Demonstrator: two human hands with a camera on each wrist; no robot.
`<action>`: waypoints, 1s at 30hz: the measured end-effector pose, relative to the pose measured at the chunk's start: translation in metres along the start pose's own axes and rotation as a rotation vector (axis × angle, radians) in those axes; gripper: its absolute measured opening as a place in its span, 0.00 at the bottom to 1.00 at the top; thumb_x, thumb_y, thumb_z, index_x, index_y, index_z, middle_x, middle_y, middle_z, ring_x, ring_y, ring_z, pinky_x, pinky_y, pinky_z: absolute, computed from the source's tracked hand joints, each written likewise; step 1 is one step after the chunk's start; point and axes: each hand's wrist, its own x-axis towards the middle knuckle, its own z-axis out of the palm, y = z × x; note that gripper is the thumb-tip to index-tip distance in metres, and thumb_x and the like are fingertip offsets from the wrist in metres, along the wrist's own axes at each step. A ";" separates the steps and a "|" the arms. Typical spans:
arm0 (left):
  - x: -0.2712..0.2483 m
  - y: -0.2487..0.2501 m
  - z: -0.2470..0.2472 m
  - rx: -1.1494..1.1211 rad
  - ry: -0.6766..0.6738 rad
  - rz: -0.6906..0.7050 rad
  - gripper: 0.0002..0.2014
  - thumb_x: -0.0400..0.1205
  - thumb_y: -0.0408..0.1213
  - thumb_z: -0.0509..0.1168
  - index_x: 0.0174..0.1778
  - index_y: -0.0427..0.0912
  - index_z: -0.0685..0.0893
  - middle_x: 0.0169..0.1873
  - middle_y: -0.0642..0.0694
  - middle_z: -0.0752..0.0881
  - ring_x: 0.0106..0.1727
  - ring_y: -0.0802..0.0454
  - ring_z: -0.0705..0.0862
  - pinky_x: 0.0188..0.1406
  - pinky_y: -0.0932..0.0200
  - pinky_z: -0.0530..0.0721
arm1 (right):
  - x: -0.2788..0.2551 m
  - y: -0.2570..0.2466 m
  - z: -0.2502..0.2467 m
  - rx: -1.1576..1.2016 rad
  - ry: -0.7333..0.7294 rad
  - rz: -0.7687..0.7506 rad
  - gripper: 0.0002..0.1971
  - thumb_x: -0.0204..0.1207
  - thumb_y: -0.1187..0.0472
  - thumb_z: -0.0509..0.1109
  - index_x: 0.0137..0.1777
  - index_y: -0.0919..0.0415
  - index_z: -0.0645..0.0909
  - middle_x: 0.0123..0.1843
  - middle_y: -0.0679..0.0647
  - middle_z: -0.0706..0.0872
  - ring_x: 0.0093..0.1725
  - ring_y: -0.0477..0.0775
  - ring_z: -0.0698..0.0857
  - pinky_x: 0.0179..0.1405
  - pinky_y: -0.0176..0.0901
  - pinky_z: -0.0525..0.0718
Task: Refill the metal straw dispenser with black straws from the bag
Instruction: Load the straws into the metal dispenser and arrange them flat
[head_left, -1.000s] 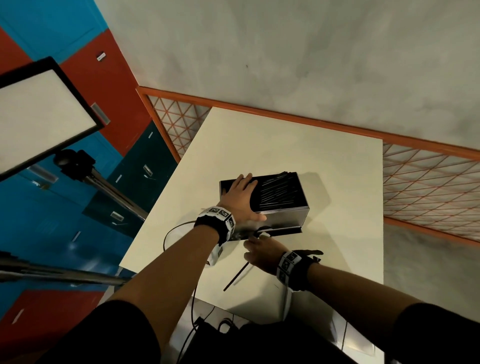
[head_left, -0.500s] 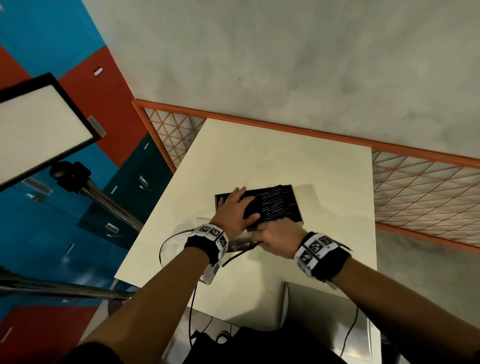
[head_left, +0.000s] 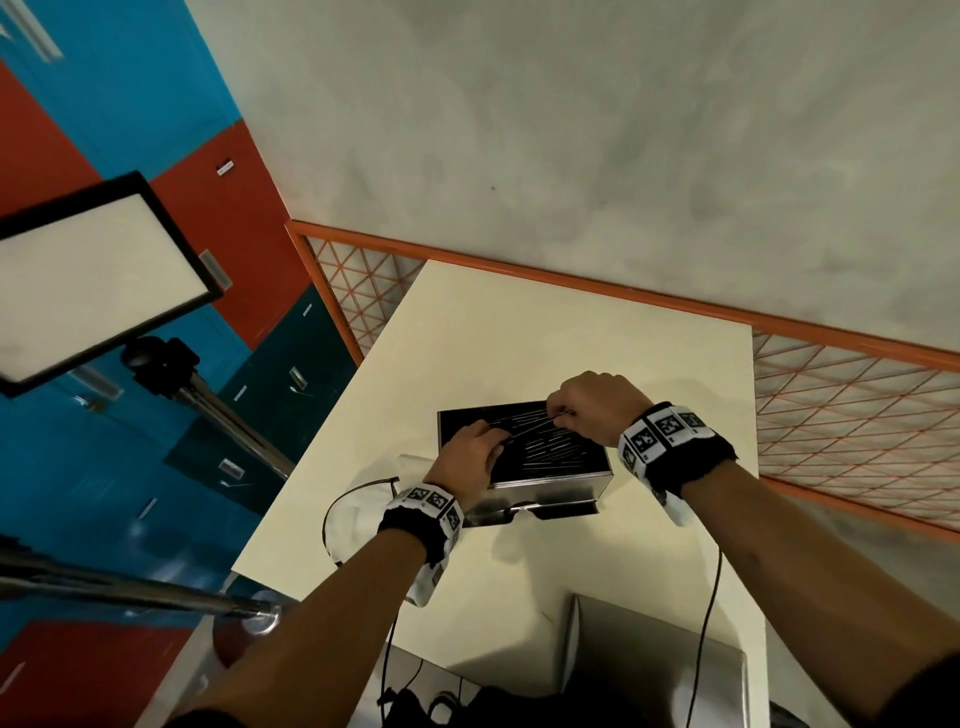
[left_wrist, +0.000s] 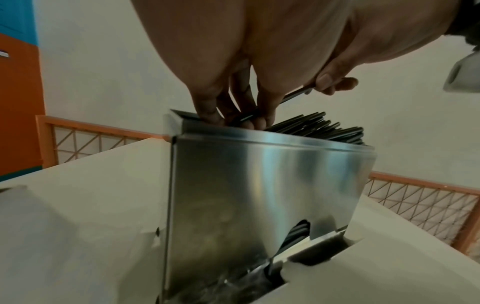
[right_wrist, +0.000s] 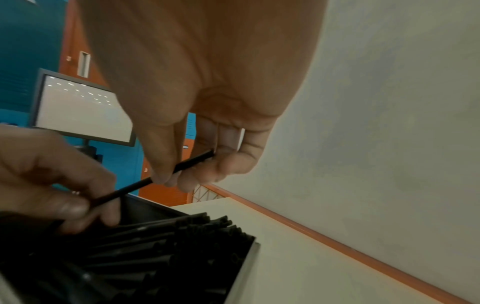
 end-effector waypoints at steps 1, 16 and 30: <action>-0.001 -0.002 -0.001 0.012 -0.014 -0.028 0.14 0.87 0.28 0.62 0.66 0.35 0.86 0.54 0.36 0.85 0.53 0.34 0.85 0.54 0.45 0.84 | 0.000 0.004 -0.001 0.017 -0.007 0.007 0.08 0.82 0.52 0.67 0.55 0.45 0.86 0.52 0.48 0.88 0.49 0.54 0.86 0.49 0.51 0.84; 0.002 -0.013 -0.011 0.308 -0.246 -0.048 0.25 0.78 0.21 0.63 0.73 0.39 0.79 0.64 0.40 0.73 0.63 0.41 0.76 0.65 0.50 0.80 | -0.009 0.027 0.022 0.072 -0.005 0.086 0.09 0.82 0.59 0.66 0.55 0.50 0.87 0.53 0.48 0.88 0.49 0.53 0.86 0.49 0.47 0.83; 0.011 0.001 0.016 0.057 -0.132 -0.040 0.56 0.75 0.68 0.70 0.89 0.40 0.52 0.86 0.42 0.57 0.85 0.44 0.58 0.86 0.43 0.58 | 0.015 -0.016 0.084 0.703 0.376 0.446 0.27 0.88 0.48 0.53 0.83 0.59 0.62 0.85 0.56 0.61 0.83 0.58 0.61 0.82 0.52 0.61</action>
